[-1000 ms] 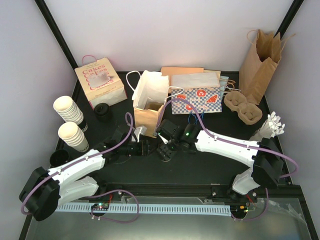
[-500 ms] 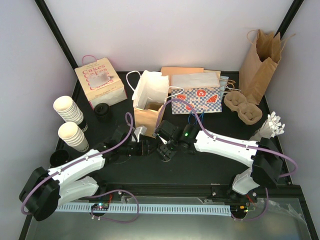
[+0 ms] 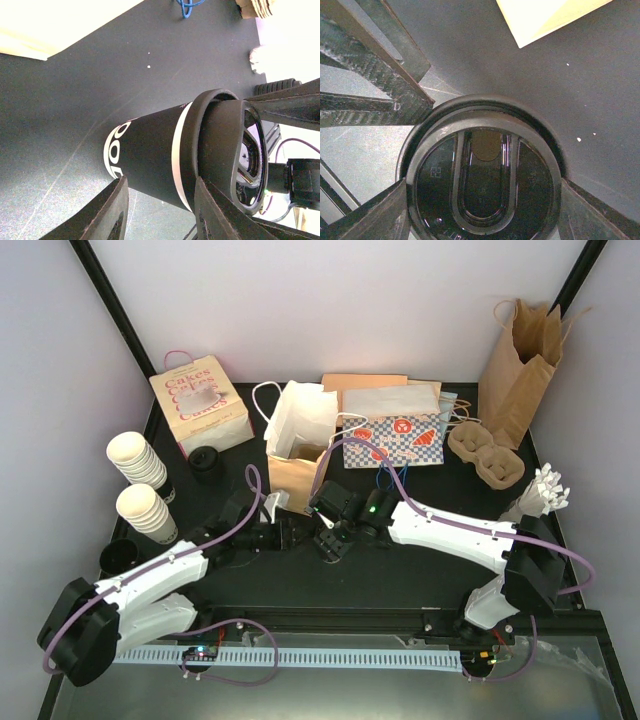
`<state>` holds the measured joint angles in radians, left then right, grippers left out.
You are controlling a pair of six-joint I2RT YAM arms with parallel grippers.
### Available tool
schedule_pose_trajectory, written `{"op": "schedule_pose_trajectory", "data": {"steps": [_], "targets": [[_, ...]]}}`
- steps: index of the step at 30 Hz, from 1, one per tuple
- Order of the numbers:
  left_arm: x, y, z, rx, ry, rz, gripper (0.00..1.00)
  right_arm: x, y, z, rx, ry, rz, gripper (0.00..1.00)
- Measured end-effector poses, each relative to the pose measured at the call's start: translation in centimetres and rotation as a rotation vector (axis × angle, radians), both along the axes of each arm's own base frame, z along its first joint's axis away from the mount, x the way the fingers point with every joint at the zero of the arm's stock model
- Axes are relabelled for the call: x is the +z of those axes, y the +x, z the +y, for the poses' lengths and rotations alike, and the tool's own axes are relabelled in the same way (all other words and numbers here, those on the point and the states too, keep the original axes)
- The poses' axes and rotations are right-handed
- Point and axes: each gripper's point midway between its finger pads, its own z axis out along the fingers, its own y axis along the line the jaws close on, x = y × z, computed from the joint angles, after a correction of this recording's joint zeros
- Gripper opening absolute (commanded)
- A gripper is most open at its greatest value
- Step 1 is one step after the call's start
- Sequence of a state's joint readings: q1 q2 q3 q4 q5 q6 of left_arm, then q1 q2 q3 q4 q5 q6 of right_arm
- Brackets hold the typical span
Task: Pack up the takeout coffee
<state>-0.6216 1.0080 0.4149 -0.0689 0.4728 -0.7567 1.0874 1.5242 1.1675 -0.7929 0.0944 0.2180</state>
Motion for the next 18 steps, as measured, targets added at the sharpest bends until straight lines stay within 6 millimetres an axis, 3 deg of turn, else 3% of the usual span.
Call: {"op": "schedule_pose_trajectory", "data": {"steps": [18], "targets": [[-0.16,0.21,-0.78,-0.022,-0.056,0.013,0.45,-0.05,0.01,-0.18,-0.002,-0.005,0.002,0.73]]}}
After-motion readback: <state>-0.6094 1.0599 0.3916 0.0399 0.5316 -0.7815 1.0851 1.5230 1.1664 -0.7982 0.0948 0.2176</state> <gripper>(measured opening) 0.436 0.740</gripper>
